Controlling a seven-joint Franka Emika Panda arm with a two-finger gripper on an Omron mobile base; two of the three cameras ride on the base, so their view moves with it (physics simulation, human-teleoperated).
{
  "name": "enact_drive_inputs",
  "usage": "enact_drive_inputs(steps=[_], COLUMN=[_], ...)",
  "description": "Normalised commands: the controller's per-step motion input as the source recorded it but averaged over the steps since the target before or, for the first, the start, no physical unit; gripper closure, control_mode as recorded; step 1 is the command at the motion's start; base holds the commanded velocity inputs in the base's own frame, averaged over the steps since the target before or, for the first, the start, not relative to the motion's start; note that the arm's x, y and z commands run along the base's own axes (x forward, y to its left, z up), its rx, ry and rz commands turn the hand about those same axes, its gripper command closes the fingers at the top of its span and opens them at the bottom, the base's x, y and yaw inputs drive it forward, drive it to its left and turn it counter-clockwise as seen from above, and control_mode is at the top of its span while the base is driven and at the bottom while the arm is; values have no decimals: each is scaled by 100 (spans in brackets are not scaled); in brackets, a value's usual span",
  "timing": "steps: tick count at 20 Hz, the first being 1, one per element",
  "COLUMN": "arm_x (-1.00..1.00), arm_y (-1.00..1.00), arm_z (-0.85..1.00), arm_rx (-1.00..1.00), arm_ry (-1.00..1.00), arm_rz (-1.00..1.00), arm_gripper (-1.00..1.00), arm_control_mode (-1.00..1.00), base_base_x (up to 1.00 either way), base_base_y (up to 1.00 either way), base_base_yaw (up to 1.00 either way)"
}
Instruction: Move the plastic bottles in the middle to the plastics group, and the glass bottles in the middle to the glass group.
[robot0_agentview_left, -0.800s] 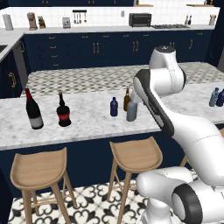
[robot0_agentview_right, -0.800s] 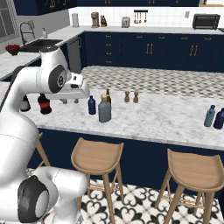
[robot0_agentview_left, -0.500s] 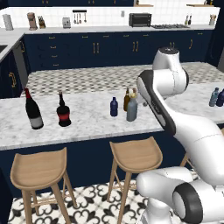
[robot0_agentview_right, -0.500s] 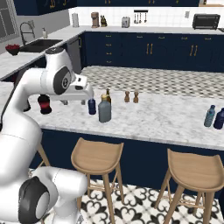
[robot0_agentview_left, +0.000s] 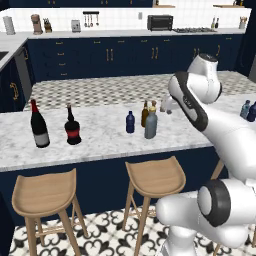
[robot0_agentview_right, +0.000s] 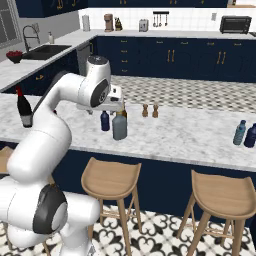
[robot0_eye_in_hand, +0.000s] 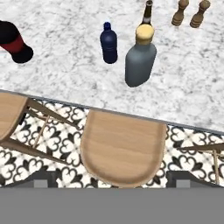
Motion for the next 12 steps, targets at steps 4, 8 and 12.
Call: enact_drive_inputs(steps=[4, 8, 12], arm_x=[74, 67, 53], arm_y=[0, 1, 10], arm_z=[-15, -27, -25], arm_rx=[1, 0, -1], arm_ry=[2, 5, 5], arm_rz=[7, 1, 1], arm_gripper=[-100, -100, -100], arm_control_mode=[-100, -100, -100], base_base_x=[0, 0, 0], base_base_y=[0, 0, 0], base_base_yaw=[0, 0, 0])
